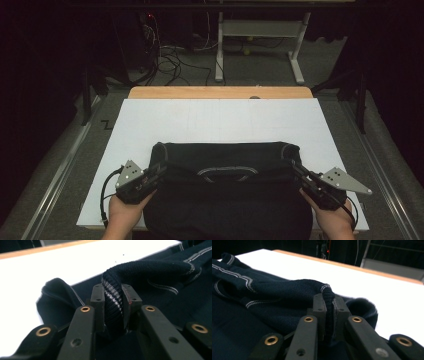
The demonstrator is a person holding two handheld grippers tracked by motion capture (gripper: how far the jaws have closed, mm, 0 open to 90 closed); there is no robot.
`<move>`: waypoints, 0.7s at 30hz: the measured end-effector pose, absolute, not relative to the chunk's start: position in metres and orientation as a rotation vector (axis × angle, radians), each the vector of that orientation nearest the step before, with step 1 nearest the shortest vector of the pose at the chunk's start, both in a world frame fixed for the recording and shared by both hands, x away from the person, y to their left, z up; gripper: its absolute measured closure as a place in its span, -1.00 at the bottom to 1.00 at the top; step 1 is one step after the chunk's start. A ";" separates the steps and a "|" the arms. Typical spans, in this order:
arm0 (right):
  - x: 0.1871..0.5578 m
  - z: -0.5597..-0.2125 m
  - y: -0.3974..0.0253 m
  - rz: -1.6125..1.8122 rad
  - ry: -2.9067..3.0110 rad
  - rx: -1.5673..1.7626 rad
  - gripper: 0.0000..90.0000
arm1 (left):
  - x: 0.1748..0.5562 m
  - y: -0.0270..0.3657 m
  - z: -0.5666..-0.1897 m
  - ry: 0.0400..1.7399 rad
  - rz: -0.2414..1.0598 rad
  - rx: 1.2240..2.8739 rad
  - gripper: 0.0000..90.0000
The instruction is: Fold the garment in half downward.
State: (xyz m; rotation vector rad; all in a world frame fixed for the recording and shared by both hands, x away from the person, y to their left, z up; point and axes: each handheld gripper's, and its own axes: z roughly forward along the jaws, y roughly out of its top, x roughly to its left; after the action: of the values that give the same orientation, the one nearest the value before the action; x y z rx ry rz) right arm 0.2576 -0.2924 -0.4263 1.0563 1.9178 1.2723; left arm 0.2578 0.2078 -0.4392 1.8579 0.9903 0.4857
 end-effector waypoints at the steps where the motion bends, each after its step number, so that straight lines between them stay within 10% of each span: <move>1: 0.255 -0.428 -0.293 1.273 1.927 1.061 0.87 | 0.255 0.208 -0.441 0.996 0.478 1.861 0.58; 21: 0.226 -0.440 -0.303 1.325 1.983 1.108 0.86 | 0.229 0.213 -0.455 1.036 0.379 1.891 0.57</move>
State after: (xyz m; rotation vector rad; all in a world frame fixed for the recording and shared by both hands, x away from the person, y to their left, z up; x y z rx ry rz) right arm 0.2265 -0.3026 -0.4402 1.1081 1.9834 1.3250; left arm 0.2288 0.2134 -0.4555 1.8915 1.0356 0.3792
